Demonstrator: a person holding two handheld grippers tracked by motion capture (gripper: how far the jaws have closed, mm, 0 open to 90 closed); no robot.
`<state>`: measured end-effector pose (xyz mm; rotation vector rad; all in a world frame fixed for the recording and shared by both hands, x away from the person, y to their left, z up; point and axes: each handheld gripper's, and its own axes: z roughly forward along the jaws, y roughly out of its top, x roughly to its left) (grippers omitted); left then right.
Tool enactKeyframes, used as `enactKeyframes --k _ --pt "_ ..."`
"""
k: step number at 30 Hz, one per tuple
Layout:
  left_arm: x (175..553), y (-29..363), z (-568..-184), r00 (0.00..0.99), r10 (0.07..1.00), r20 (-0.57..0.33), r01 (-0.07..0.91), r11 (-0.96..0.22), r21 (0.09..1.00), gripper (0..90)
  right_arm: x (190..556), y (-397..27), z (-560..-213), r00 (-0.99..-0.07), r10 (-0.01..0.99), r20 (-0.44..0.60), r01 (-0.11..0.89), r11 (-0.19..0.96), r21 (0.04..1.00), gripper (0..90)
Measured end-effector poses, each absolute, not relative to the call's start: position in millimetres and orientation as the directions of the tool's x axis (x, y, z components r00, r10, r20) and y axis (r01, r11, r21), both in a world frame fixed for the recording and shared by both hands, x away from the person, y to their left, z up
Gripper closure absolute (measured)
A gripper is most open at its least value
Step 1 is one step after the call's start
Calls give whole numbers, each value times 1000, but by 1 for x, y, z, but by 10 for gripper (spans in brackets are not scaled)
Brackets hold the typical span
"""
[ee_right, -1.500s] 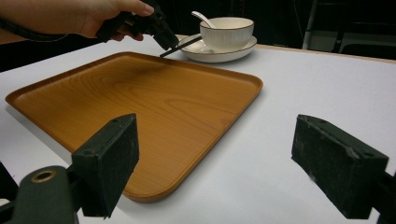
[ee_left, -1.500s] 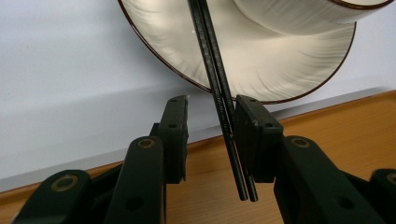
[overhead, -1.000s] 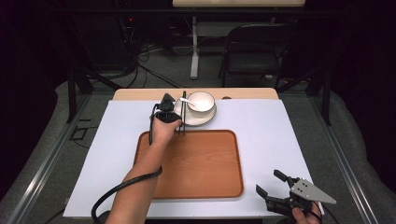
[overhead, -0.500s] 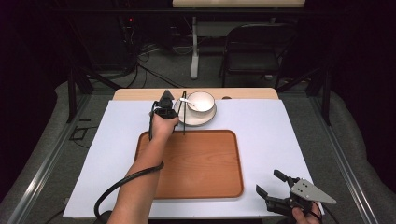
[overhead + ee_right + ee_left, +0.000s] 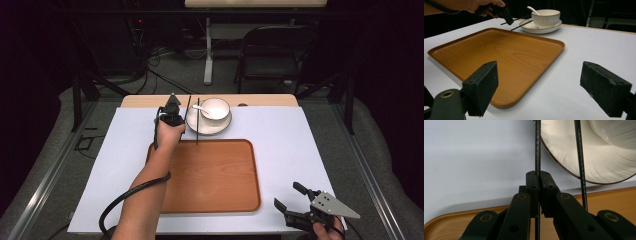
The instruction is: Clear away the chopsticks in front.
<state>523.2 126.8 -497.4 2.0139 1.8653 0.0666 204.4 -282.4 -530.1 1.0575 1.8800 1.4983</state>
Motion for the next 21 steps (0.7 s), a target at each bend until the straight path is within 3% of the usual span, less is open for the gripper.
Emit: enactKeyframes --k 10,21 --pt "495 161 -487 146 950 -275 934 -41 355 864 205 -282 -530 -566 821 77 259 88 962 144" --pt "427 209 -481 240 917 -318 915 -104 391 865 205 -281 -530 -562 823 80 266 88 960 144"
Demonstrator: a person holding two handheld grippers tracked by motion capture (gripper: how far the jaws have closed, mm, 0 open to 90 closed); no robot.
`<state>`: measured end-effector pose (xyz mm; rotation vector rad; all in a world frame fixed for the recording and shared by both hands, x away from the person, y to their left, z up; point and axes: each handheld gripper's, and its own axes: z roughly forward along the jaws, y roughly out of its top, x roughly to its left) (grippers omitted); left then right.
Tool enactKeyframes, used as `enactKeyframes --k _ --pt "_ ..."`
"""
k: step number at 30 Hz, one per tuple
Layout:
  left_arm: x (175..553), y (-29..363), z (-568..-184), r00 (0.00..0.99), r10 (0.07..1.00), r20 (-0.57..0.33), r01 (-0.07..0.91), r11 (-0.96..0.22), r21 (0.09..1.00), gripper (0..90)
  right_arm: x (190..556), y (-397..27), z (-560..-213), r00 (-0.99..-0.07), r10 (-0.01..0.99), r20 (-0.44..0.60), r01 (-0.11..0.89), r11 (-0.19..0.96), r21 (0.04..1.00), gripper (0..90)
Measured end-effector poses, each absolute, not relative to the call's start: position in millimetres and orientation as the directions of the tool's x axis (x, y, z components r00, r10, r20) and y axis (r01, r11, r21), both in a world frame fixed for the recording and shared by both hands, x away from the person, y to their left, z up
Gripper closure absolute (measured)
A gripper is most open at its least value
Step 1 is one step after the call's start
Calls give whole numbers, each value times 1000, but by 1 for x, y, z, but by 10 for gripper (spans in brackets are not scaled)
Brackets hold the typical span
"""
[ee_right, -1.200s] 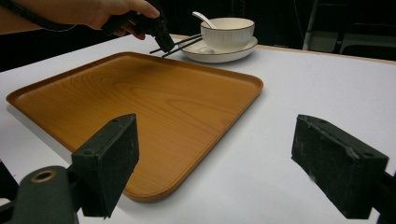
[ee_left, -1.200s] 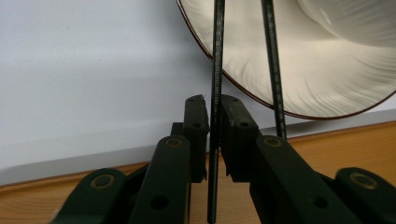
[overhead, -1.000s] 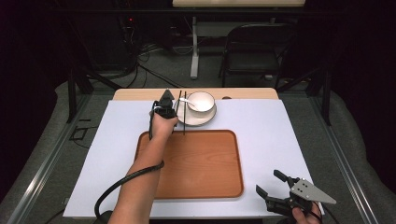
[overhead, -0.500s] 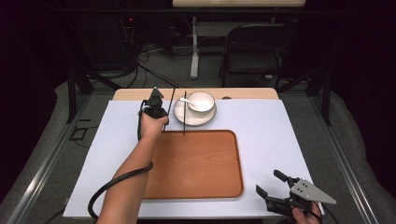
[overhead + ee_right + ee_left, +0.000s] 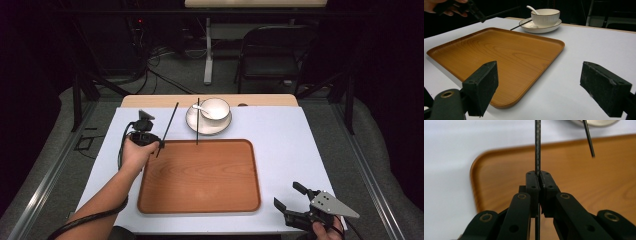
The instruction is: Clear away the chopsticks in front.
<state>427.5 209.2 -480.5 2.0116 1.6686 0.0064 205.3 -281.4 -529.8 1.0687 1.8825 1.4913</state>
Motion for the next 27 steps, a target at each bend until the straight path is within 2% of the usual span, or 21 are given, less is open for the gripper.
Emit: enactKeyframes --k 12,19,27 --pt "358 232 -483 302 878 -371 902 -138 409 864 205 -280 -530 -562 824 78 264 90 960 144" --pt "333 227 -490 333 870 -363 902 -182 392 864 205 -280 -530 -562 824 77 262 89 961 144" --pt "319 224 -505 326 871 -367 916 -196 349 864 205 -280 -530 -559 825 79 265 88 960 144"
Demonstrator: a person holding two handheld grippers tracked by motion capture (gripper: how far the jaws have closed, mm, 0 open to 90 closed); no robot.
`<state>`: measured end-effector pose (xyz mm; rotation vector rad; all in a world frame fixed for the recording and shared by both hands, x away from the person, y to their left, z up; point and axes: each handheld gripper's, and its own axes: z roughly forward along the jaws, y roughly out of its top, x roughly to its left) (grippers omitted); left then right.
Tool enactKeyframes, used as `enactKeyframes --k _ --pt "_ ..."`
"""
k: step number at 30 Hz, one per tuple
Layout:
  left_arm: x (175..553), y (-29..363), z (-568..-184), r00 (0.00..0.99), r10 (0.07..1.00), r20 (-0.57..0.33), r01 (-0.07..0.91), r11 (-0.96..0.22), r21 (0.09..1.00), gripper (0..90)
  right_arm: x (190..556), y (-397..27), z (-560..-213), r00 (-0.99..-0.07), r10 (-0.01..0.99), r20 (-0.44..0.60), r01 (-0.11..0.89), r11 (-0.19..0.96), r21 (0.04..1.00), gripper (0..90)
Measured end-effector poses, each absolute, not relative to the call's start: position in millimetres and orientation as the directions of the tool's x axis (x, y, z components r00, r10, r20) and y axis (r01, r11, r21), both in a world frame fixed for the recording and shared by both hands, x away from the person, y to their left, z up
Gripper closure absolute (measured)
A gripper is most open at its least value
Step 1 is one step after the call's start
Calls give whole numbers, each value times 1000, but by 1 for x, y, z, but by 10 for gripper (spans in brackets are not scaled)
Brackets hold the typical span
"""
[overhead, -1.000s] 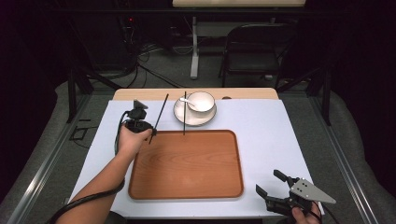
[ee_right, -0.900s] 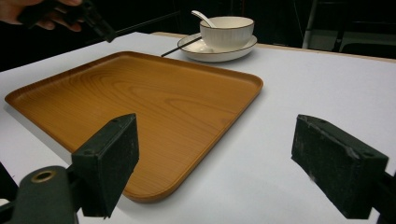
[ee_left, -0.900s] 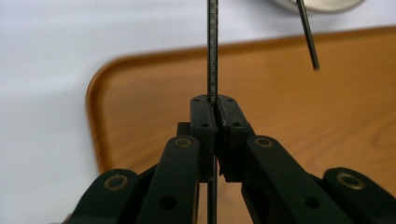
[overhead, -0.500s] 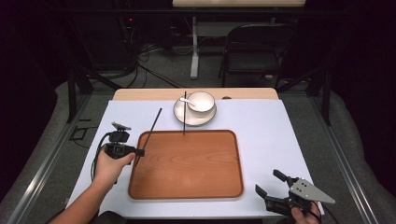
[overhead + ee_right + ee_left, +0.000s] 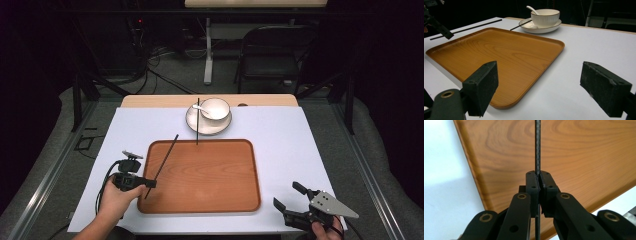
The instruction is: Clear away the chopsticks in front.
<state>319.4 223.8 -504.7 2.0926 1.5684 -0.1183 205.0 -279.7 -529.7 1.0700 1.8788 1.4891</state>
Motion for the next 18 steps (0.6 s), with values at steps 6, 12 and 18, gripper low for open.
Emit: enactKeyframes --k 6,12,18 --pt "321 213 -516 334 874 -353 920 -222 323 863 205 -280 -530 -559 825 79 265 88 960 144" --pt "325 205 -518 330 885 -330 923 -229 308 863 205 -280 -530 -559 825 80 263 85 961 144" --pt "328 202 -519 321 895 -309 926 -229 300 862 205 -280 -530 -561 825 73 256 89 963 144"
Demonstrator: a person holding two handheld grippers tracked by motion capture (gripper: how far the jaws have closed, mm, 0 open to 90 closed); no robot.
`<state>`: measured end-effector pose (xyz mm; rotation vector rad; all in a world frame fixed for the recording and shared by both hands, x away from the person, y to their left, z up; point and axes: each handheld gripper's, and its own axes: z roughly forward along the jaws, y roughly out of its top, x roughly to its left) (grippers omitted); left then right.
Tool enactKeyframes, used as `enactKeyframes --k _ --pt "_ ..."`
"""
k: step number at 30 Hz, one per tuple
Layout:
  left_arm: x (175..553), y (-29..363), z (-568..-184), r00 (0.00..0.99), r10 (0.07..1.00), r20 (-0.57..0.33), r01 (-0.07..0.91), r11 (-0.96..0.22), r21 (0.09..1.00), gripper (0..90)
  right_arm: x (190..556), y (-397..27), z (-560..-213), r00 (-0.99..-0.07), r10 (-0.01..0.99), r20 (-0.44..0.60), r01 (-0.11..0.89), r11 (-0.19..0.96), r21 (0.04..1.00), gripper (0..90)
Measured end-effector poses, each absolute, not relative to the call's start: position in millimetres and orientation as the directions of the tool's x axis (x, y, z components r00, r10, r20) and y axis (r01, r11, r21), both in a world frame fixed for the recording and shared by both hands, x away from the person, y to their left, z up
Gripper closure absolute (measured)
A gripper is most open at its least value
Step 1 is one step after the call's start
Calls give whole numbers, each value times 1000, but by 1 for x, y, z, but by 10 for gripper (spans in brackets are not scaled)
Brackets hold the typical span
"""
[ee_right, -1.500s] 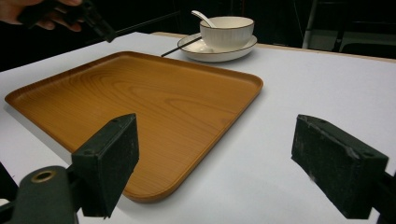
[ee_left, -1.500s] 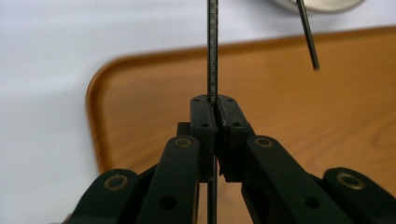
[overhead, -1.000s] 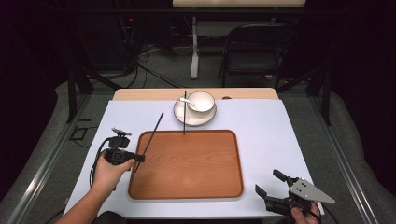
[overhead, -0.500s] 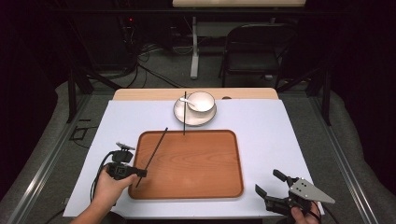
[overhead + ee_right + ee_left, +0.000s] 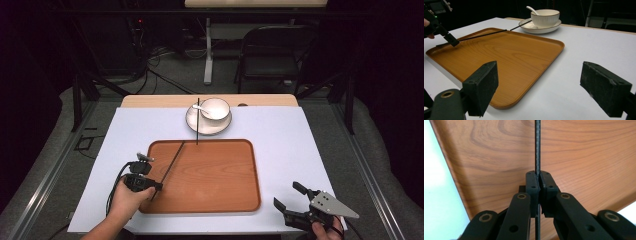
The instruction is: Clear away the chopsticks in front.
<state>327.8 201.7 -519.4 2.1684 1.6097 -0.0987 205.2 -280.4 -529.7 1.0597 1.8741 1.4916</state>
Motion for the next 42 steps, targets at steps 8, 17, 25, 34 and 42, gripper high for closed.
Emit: enactKeyframes --k 8,17,25,34,42 --pt "329 201 -524 318 892 -321 929 -226 291 861 205 -281 -530 -561 825 71 255 90 963 144" --pt "329 199 -526 317 892 -322 931 -228 286 861 205 -281 -530 -561 824 71 253 90 963 144" --pt "329 199 -528 316 892 -324 931 -227 285 857 205 -281 -530 -562 825 67 250 93 964 144" --pt "329 201 -528 313 889 -334 933 -223 281 844 205 -281 -530 -562 825 66 250 92 964 144" --pt "329 202 -529 310 891 -333 934 -219 283 852 205 -281 -530 -561 825 70 253 90 963 144"
